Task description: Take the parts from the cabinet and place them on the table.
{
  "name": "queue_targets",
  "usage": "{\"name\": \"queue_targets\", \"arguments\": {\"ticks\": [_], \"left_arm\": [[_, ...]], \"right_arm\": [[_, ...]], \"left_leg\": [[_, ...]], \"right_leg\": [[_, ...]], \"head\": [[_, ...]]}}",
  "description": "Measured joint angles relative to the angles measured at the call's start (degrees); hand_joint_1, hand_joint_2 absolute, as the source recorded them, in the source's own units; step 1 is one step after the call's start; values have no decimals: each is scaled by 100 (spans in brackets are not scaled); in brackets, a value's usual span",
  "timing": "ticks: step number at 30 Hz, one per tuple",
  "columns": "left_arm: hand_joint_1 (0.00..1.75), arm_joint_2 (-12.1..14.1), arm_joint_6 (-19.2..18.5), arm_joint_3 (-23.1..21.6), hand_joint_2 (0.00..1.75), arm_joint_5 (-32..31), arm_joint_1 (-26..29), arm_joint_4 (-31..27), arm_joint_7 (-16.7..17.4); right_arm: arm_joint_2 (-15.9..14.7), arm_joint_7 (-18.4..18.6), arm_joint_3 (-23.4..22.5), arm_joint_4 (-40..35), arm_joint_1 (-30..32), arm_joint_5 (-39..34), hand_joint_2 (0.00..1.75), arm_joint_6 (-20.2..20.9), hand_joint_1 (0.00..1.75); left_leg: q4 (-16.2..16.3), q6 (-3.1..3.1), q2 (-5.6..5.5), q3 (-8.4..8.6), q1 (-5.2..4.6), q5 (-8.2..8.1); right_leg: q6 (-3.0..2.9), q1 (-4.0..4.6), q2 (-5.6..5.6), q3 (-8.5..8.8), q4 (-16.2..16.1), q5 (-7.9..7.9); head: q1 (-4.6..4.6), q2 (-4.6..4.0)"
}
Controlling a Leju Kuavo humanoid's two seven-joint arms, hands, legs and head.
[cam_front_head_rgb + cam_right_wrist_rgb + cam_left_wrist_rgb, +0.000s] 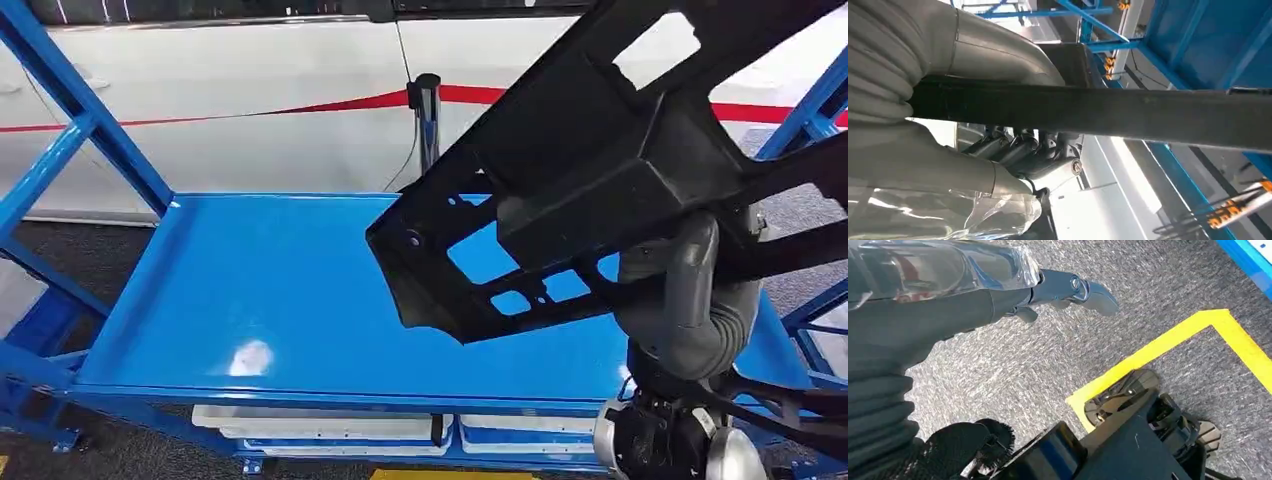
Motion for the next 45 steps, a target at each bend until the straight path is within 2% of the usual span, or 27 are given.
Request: {"name": "queue_targets", "arguments": {"ticks": [3, 4, 7, 8, 9, 11, 13, 14, 15, 18, 19, 20, 22, 24, 25, 28, 29, 30, 33, 34, 35, 36, 38, 39, 41, 43, 45], "left_arm": [[0, 0, -44, 0, 175, -33, -25, -2, 7], [0, -20, -63, 0, 175, -37, -34, -4, 13], [0, -42, -79, 0, 175, -39, -31, -4, 22], [0, -50, -79, 0, 175, -39, -30, -4, 24], [0, -50, -79, 0, 175, -39, -29, -4, 26], [0, -57, -79, 0, 175, -39, -29, -4, 42], [0, -59, -79, 0, 175, -39, -32, -4, 48], [0, -39, -79, 2, 175, -37, -39, -4, 50], [0, -55, -79, 0, 175, -39, -42, -4, 55], [0, -48, -81, 2, 175, -39, -34, -4, 57], [0, -48, -92, 2, 175, -41, -35, -4, 57], [0, -50, -96, 0, 175, -48, -46, -4, 59], [0, -50, -114, 2, 175, -52, -92, -4, 59], [0, -48, -155, 4, 175, -50, -110, -7, 66], [0, -48, -166, 4, 175, -50, -111, -7, 74], [0, -48, -177, 2, 175, -24, -77, -4, 92], [0, -22, -177, 0, 175, -24, -75, -4, 92], [0, -28, -179, -2, 175, -22, -48, -4, 90], [0, -13, -179, -2, 175, -13, -20, -4, 81], [0, -13, -179, -2, 175, -13, -16, -4, 79], [0, -13, -179, -2, 175, -13, -16, -4, 79], [0, -15, -179, -2, 175, -13, -21, -4, 74], [0, -31, -177, -2, 175, -13, -22, -4, 72], [0, -31, -177, -2, 175, -15, -19, -4, 72], [0, -31, -177, -2, 175, -24, -11, -4, 72], [0, -31, -179, -2, 175, -30, -11, -4, 72], [0, -31, -177, -2, 175, -31, -19, -4, 70]], "right_arm": [[52, -44, -2, 9, 63, -46, 175, 48, 175], [52, -81, -9, 15, 97, 77, 175, 33, 175], [52, -68, -11, 17, 147, 263, 175, -31, 175], [52, -63, -11, 22, 183, 267, 175, -44, 175], [52, -63, -11, 31, 202, 269, 175, -44, 175], [52, -61, -11, 42, 211, 280, 175, -44, 175], [52, -61, -11, 44, 207, 300, 175, -44, 175], [52, -61, -11, 48, 209, 302, 175, -44, 175], [61, -65, -13, 48, 222, 304, 175, -46, 175], [79, -61, -15, 76, 227, 308, 175, -61, 175], [79, -66, -15, 83, 227, 343, 175, -72, 175], [87, -70, -15, 87, 230, 368, 175, -81, 175], [92, -70, -15, 100, 237, 365, 175, -85, 175], [92, -70, -15, 127, 247, 365, 175, -88, 175], [92, -70, -15, 144, 256, 365, 175, -88, 175], [92, -70, -17, 166, 261, 367, 175, -88, 175], [92, -72, -20, 175, 271, 367, 175, -88, 175], [92, -72, -20, 181, 277, 367, 175, -88, 175], [96, -72, -22, 203, 320, 365, 175, -85, 175], [94, -72, -28, 210, 333, 367, 175, -85, 175], [94, -72, -35, 210, 342, 367, 175, -85, 175], [94, -72, -44, 212, 344, 367, 175, -85, 175], [94, -72, -52, 232, 372, 367, 175, -85, 175], [94, -72, -52, 240, 393, 367, 175, -85, 175], [94, -72, -55, 258, 440, 372, 175, -85, 175], [94, -72, -55, 278, 472, 374, 175, -85, 175], [96, -72, -55, 286, 470, 378, 175, -81, 175]], "left_leg": [[-120, 99, 3, 24, -6, 137], [-208, 91, 21, 71, 62, 222], [-269, 151, 31, 50, 84, 273], [-268, 143, 31, 39, 89, 279], [-265, 130, 32, 31, 99, 286], [-255, 84, 28, 15, 148, 304], [-173, -18, 14, -21, 201, 278], [-135, -86, -5, -83, 151, 267], [-118, -116, -11, -85, 170, 280], [-91, -205, -22, -182, 176, 342], [-12, -206, 16, -205, 192, 238], [256, -196, 41, -306, 180, -17], [1160, -187, 41, -613, 141, -579], [1841, -137, 39, -766, 101, -856], [1762, -56, 41, -649, 37, -786], [393, 246, 41, 225, -145, -286], [-42, 390, 67, 430, -222, -401], [-61, 326, 104, 426, -233, -287], [-159, 374, 98, 376, -283, -146], [-273, 370, 110, 344, -215, -13], [-315, 355, 112, 321, -209, 75], [-316, 373, 119, 249, -196, 136], [-309, 355, 120, 86, -176, 263], [-300, 342, 122, -1, -168, 323], [-291, 312, 132, -172, -151, 445], [-253, 265, 129, -327, -132, 549], [-163, 207, 121, -437, -158, 609]], "right_leg": [[105, 22, 11, 37, -97, 91], [104, 2, -22, 13, -50, -1], [125, 14, -37, -411, 1078, -741], [143, 6, -39, -547, 1464, -886], [159, 0, -43, -578, 1606, -883], [214, -35, -59, -243, 1083, -548], [324, -113, -69, 394, -22, -183], [314, -47, 12, 440, -86, -262], [199, -46, 48, 341, 10, -179], [40, -48, 24, 244, 14, -206], [-30, -51, 8, 213, 4, -170], [-79, -31, -4, 168, 3, -137], [-162, 12, -49, 83, 4, -75], [-203, 130, -96, -10, 8, -1], [-213, 169, -102, -57, 7, 42], [-252, 271, -99, -186, 6, 167], [-253, 266, -106, -217, 5, 213], [-234, 263, -120, -223, -23, 263], [-125, 211, -138, -235, -103, 417], [-105, 221, -133, -264, -111, 404], [-62, 215, -108, -319, -24, 189], [-32, 206, -103, -412, 247, -178], [37, 167, -103, -601, 1126, -833], [64, 153, -104, -645, 1476, -901], [106, 117, -106, -453, 1566, -562], [132, 96, -107, 194, 789, -220], [92, 129, -98, 909, -301, -473]], "head": [[0, 0], [0, 0], [39, 0], [39, 0], [39, 0], [39, 0], [46, 0], [67, 0], [70, 0], [64, 0], [63, 0], [59, 0], [52, 0], [48, 0], [42, 0], [44, 0], [46, 0], [61, 0], [44, 0], [33, 0], [35, 0], [37, 0], [44, 0], [48, 0], [48, 0], [48, 0], [48, 0]]}}
